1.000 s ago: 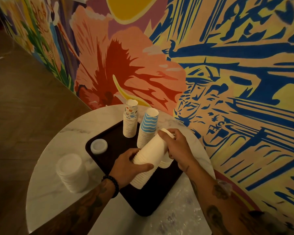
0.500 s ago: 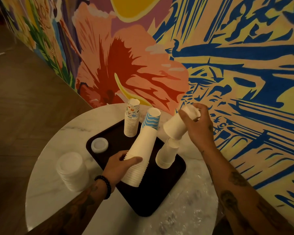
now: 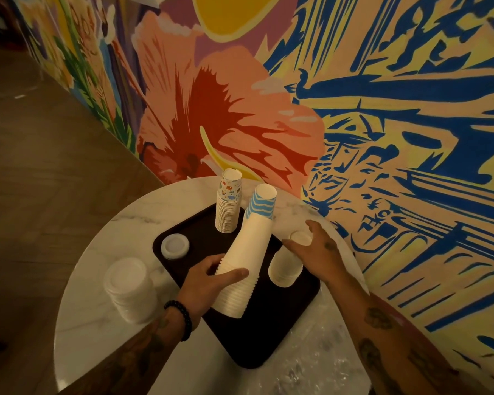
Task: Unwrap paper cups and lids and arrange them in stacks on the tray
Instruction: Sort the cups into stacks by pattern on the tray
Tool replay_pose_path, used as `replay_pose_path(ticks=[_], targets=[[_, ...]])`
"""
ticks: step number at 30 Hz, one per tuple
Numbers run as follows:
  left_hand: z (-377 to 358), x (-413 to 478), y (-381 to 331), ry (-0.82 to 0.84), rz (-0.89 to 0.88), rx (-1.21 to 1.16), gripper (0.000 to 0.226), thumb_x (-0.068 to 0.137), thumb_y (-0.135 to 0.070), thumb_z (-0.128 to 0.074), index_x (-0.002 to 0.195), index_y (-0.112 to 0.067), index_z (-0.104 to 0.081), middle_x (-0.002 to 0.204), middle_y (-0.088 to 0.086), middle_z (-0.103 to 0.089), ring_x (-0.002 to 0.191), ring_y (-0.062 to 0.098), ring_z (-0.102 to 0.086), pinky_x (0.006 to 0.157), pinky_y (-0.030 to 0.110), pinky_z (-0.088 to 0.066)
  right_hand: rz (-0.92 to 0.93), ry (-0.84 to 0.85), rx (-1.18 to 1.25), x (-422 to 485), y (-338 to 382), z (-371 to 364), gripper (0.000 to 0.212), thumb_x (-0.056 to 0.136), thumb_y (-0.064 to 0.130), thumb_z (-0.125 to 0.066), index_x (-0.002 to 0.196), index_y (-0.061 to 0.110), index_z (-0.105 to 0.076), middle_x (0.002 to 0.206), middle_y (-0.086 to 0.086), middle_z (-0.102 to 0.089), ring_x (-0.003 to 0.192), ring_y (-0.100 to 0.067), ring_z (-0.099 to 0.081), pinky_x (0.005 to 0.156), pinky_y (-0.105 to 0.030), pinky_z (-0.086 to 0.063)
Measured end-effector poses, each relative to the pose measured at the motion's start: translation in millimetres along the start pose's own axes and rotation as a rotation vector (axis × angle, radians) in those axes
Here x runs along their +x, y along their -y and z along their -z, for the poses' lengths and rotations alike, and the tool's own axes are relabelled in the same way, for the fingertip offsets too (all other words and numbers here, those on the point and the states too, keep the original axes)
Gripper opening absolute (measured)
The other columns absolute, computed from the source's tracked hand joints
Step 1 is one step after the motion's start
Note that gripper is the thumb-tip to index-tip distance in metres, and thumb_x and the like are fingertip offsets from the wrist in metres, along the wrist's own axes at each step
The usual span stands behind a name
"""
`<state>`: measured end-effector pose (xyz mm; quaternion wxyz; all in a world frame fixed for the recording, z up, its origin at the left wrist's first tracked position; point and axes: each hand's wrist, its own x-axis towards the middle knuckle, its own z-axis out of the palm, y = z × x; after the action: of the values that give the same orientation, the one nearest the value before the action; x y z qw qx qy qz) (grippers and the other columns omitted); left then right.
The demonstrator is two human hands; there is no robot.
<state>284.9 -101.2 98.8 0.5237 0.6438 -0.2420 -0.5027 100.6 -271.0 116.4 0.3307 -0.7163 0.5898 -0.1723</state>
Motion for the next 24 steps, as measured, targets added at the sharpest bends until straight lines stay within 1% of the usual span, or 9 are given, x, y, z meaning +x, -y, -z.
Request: replay_pose_path(ticks=[2, 3, 6, 8, 9, 11, 17, 20, 24], targets=[[-2, -1, -1, 0.009, -0.007, 0.000, 0.040, 0.073, -0.033, -0.083, 0.106, -0.034, -0.061, 0.113, -0.007, -0.062, 0.100, 0.011, -0.060, 0.073, 0.025, -0.048, 0.060, -0.092, 0.084, -4, 6, 6, 0.068, 0.087, 0.052, -0.070, 0.145, 0.028, -0.044, 0.142, 0.004, -0.053, 0.130, -0.021, -0.049, 0.104, -0.038, -0.045], [-4, -2, -1, 0.010, -0.015, 0.002, 0.040, 0.073, -0.033, -0.084, 0.106, -0.034, -0.061, 0.113, -0.007, -0.063, 0.100, 0.011, -0.060, 0.073, 0.025, -0.049, 0.072, -0.110, 0.143, -7, 11, 9, 0.058, 0.088, 0.053, -0.069, 0.139, 0.030, -0.050, 0.134, 0.007, -0.058, 0.123, -0.017, -0.054, 0.098, -0.035, -0.047], [-11, -5, -3, 0.012, -0.052, 0.028, 0.047, 0.069, -0.032, -0.086, 0.110, -0.032, -0.063, 0.113, -0.009, -0.065, 0.100, 0.008, -0.062, 0.073, 0.021, -0.049, 0.043, 0.017, 0.339, -16, 28, 14, 0.038, 0.086, 0.061, -0.065, 0.115, 0.036, -0.063, 0.107, 0.011, -0.068, 0.088, -0.011, -0.064, 0.067, -0.028, -0.050], [-14, -6, -3, 0.036, -0.097, 0.083, 0.055, 0.065, -0.034, -0.088, 0.113, -0.034, -0.062, 0.114, -0.012, -0.064, 0.102, 0.005, -0.061, 0.073, 0.018, -0.048, 0.015, 0.119, 0.412, -22, 36, 12, 0.038, 0.085, 0.064, -0.064, 0.107, 0.033, -0.067, 0.091, 0.007, -0.070, 0.061, -0.010, -0.059, 0.051, -0.026, -0.045], [-16, -7, -3, 0.054, -0.123, 0.118, 0.060, 0.062, -0.036, -0.089, 0.116, -0.034, -0.061, 0.115, -0.014, -0.064, 0.103, 0.003, -0.060, 0.074, 0.016, -0.047, 0.003, 0.140, 0.432, -25, 38, 10, 0.039, 0.086, 0.063, -0.064, 0.107, 0.031, -0.068, 0.081, 0.004, -0.068, 0.054, -0.011, -0.056, 0.048, -0.026, -0.042], [-19, -8, -3, 0.078, -0.158, 0.168, 0.065, 0.060, -0.038, -0.089, 0.118, -0.036, -0.060, 0.116, -0.017, -0.063, 0.103, -0.001, -0.058, 0.074, 0.013, -0.047, -0.013, 0.146, 0.447, -27, 38, 5, 0.039, 0.085, 0.061, -0.067, 0.108, 0.028, -0.068, 0.073, -0.001, -0.064, 0.051, -0.011, -0.052, 0.046, -0.025, -0.040], [-17, -6, 2, 0.105, -0.156, 0.232, 0.059, 0.067, -0.033, -0.088, 0.119, -0.038, -0.059, 0.118, -0.016, -0.062, 0.107, 0.002, -0.056, 0.079, 0.017, -0.045, -0.020, 0.126, 0.477, -27, 30, -2, 0.042, 0.082, 0.058, -0.073, 0.109, 0.027, -0.069, 0.087, 0.003, -0.065, 0.060, -0.009, -0.052, 0.045, -0.022, -0.039], [-16, -3, 0, 0.135, -0.147, 0.261, 0.061, 0.070, -0.031, -0.087, 0.124, -0.035, -0.057, 0.120, -0.016, -0.061, 0.108, 0.002, -0.056, 0.081, 0.018, -0.045, 0.003, 0.111, 0.479, -27, 31, -1, 0.043, 0.082, 0.058, -0.073, 0.111, 0.027, -0.069, 0.094, 0.004, -0.067, 0.064, -0.006, -0.051, 0.052, -0.022, -0.038], [-15, 1, -5, 0.151, -0.125, 0.263, 0.063, 0.071, -0.028, -0.087, 0.126, -0.032, -0.057, 0.118, -0.015, -0.061, 0.106, 0.002, -0.057, 0.079, 0.017, -0.046, 0.029, 0.087, 0.468, -24, 32, 2, 0.037, 0.083, 0.055, -0.073, 0.108, 0.028, -0.072, 0.099, 0.005, -0.072, 0.066, -0.005, -0.053, 0.056, -0.022, -0.038]])
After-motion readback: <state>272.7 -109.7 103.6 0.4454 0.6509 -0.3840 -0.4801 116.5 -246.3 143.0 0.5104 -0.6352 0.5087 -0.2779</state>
